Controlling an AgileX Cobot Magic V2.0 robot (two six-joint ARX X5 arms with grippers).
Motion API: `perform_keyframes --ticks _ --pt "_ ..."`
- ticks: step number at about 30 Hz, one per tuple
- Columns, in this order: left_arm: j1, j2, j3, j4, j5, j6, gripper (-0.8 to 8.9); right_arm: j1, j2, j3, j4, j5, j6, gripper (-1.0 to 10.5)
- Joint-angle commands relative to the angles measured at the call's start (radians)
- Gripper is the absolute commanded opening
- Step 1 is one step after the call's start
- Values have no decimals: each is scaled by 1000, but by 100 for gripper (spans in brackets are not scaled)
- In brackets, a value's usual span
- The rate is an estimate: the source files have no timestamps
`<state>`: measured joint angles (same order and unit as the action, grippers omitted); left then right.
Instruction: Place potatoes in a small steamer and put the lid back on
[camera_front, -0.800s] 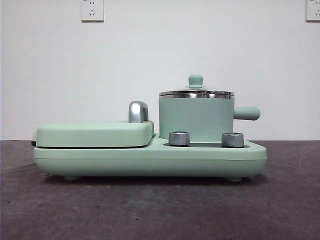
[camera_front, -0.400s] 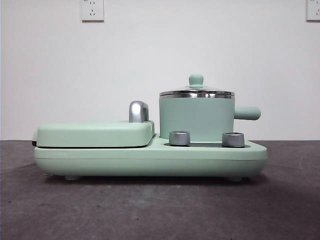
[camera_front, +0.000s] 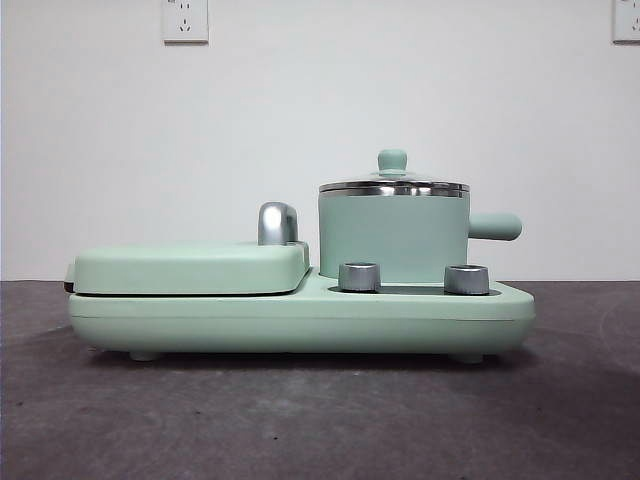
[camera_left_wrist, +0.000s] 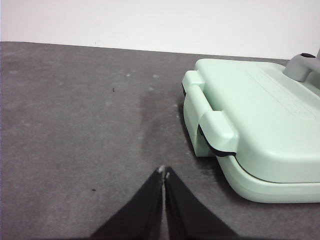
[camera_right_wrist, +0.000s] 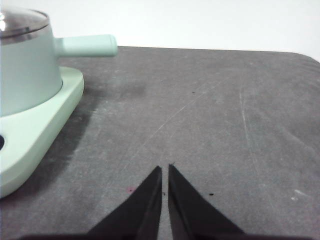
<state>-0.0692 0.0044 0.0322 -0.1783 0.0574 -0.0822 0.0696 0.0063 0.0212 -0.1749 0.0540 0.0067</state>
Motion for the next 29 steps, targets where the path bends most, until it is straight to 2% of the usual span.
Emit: perform_keyframes --ticks 1,29 --pt "1 -1 -18 -8 1 -6 6 -2 -3 -10 4 -2 -34 19" --pt "1 -1 -18 -9 1 -6 6 -2 -3 -9 18 -1 -34 19"
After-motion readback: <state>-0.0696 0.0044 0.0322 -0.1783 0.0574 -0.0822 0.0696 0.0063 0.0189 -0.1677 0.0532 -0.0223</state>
